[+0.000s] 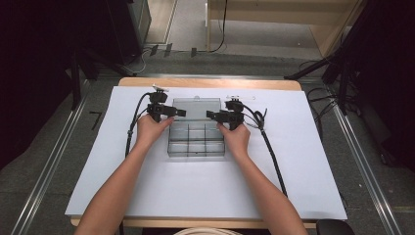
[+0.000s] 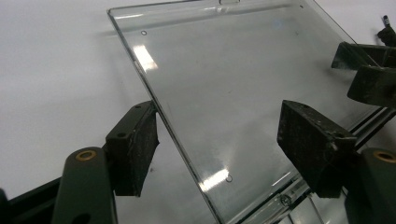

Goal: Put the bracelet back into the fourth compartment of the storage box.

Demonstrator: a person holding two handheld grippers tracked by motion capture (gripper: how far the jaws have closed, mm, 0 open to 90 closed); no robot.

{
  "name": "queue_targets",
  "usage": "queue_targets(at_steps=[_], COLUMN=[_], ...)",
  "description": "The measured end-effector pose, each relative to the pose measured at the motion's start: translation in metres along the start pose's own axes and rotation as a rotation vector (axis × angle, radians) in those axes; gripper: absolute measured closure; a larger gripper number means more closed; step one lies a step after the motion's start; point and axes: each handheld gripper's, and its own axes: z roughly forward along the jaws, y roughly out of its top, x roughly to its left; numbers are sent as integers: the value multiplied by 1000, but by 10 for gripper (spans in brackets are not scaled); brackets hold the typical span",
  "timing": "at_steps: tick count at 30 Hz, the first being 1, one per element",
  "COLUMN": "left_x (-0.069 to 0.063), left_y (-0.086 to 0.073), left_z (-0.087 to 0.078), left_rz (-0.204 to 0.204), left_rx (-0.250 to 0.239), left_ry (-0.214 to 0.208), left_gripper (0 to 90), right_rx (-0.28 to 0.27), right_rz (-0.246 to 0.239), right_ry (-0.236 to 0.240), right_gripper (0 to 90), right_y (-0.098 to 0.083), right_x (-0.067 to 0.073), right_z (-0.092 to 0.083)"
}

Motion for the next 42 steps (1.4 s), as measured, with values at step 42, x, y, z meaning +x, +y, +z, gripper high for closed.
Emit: queue_targets(at_steps=[42], left_x=[-9], left_y=[2], left_z=[-16], left_rz=[47], left_rx=[-14], left_ry=[7], left_gripper=[328], right_rx=[43], right_rz=[-96], right_ry=[-25], right_gripper=[386], right_y=[12], right_x=[3], right_z=[-29])
